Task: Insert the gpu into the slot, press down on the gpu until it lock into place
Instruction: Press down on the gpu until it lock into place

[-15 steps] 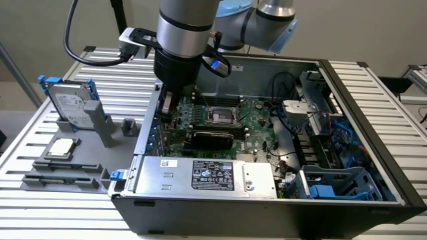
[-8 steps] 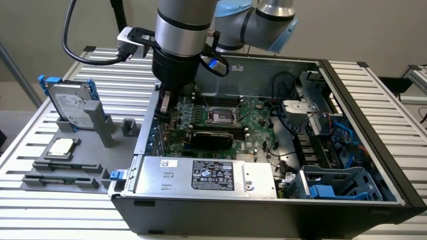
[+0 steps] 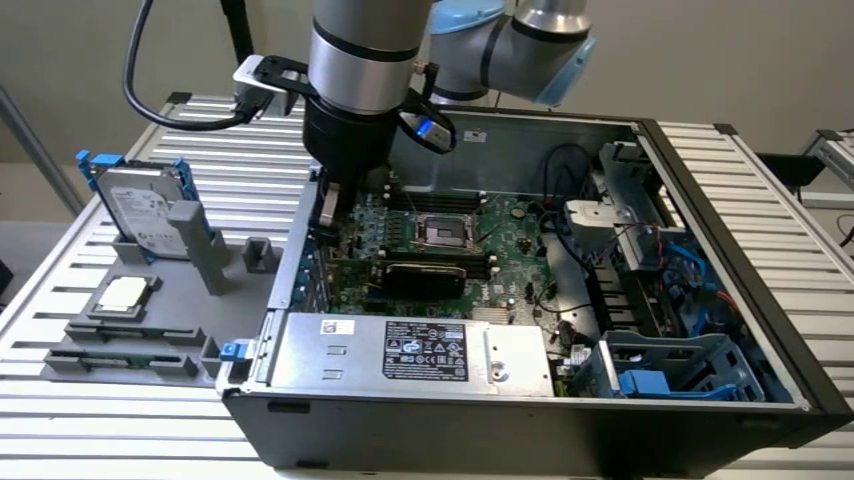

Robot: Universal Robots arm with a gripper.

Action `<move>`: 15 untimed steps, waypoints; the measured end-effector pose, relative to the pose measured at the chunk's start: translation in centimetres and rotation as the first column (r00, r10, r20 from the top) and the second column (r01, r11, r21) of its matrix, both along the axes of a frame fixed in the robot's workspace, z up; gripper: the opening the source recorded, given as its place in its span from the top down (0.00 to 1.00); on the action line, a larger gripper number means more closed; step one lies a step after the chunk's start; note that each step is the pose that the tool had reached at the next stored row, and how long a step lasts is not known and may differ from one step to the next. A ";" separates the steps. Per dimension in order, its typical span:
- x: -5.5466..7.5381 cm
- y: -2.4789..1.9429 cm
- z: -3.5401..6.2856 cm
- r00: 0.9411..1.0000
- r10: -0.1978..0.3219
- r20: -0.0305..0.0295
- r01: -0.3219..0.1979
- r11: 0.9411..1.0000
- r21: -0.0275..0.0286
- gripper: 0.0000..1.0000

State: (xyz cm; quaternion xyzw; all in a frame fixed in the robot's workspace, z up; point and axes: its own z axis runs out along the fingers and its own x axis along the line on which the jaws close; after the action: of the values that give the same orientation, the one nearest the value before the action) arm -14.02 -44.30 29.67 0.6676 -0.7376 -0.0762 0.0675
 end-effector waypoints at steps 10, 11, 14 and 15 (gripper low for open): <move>0.7 0.02 0.80 1.000 0.000 0.001 0.000 1.000 0.001 0.89; 1.0 0.01 0.97 1.000 0.000 0.001 0.000 1.000 0.001 0.89; 2.0 0.01 1.13 1.000 0.000 0.001 0.000 1.000 0.000 0.89; 2.3 0.01 1.13 1.000 0.000 0.003 0.000 1.000 0.001 0.89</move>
State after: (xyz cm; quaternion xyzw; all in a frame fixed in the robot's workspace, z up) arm -11.71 -44.28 30.80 0.6677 -0.7377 -0.0753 0.0661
